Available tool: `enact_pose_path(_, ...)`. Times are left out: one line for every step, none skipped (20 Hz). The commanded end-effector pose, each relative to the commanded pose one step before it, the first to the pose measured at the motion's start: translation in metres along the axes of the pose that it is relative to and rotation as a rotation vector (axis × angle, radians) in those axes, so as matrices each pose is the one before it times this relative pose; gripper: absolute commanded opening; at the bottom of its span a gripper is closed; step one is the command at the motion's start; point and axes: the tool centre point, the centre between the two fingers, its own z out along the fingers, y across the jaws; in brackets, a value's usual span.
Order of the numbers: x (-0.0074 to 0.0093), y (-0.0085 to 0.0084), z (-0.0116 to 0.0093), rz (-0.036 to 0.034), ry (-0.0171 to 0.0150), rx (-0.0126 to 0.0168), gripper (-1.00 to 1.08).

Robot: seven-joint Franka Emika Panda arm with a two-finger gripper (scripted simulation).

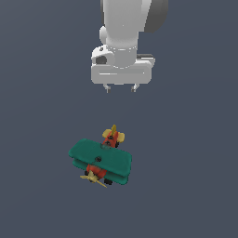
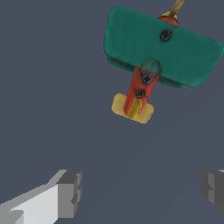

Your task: Pick up the object and move it to a goal position.

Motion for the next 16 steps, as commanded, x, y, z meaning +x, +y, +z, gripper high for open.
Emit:
enact_pose_path(0.00000, 0.00001, 0.00000, 0.00000, 0.00000, 0.00000, 0.28)
enact_pose_path(0.00007, -0.00031, -0.00005, -0.00065, 0.00020, 0.00014, 0.28)
enact_pose_path(0.00017, -0.00107, -0.00024, -0.00231, 0.00075, 0.00056, 0.28)
enact_pose_path(0.00029, -0.00173, -0.00042, -0.00376, 0.00130, 0.00094, 0.28)
enact_pose_path(0.00043, -0.00233, -0.00068, -0.00511, 0.00201, 0.00134, 0.28)
enact_pose_path(0.00046, -0.00226, -0.00085, -0.00507, 0.00237, 0.00144, 0.28)
enact_pose_path(0.00043, -0.00183, -0.00092, -0.00424, 0.00246, 0.00133, 0.28)
enact_pose_path(0.00040, -0.00143, -0.00102, -0.00350, 0.00259, 0.00125, 0.28)
enact_pose_path(0.00038, -0.00103, -0.00111, -0.00273, 0.00272, 0.00117, 0.28)
enact_pose_path(0.00037, -0.00064, -0.00121, -0.00200, 0.00286, 0.00109, 0.28)
enact_pose_path(0.00035, -0.00028, -0.00134, -0.00136, 0.00307, 0.00104, 0.28)
enact_pose_path(0.00032, 0.00004, -0.00152, -0.00081, 0.00341, 0.00105, 0.28)
enact_pose_path(0.00035, 0.00031, -0.00166, -0.00036, 0.00368, 0.00105, 0.28)
enact_pose_path(0.00038, 0.00045, -0.00190, -0.00020, 0.00417, 0.00117, 0.28)
enact_pose_path(0.00046, 0.00037, -0.00225, -0.00056, 0.00497, 0.00146, 0.28)
enact_pose_path(0.00058, 0.00016, -0.00265, -0.00122, 0.00593, 0.00186, 0.28)
